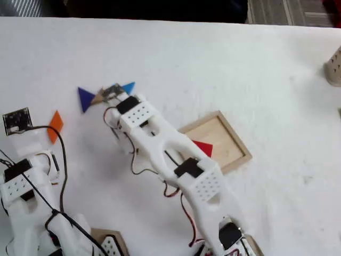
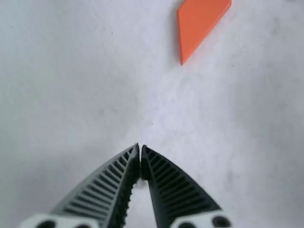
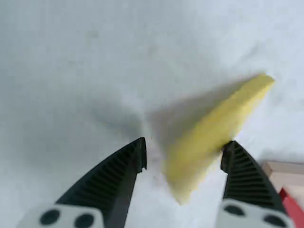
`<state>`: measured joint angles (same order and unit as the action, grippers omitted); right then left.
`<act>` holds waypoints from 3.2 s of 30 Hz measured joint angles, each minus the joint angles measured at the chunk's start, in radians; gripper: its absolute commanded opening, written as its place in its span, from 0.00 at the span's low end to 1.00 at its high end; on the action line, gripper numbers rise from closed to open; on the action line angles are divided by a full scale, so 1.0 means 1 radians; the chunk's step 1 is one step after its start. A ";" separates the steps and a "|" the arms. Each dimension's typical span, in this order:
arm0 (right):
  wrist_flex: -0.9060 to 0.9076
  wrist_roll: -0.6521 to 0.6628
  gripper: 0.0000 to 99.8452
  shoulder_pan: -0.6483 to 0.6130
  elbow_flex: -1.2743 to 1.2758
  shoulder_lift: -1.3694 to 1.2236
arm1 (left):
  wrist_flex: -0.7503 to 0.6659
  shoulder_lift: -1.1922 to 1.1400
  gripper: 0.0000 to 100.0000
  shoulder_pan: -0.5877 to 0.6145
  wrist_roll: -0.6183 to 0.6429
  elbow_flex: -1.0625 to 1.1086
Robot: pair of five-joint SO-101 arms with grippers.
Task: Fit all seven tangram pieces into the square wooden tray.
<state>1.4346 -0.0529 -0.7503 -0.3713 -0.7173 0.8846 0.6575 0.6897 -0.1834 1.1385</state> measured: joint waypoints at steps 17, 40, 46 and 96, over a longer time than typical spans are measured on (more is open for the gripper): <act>0.072 -0.052 0.13 0.025 -0.143 -0.091 | 0.000 0.000 0.02 0.000 0.000 0.000; 0.207 -0.058 0.02 0.137 -0.304 -0.199 | 0.000 0.000 0.02 0.000 0.000 0.000; 0.249 -0.032 0.02 0.147 -0.293 -0.153 | 0.000 0.000 0.02 0.000 0.000 0.000; 0.107 0.167 0.25 0.537 0.328 0.417 | -0.003 0.003 0.02 -0.020 0.000 0.021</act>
<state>1.5420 0.1143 -0.2133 -0.0430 -0.3000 0.8815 0.6605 0.6697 -0.1834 1.1600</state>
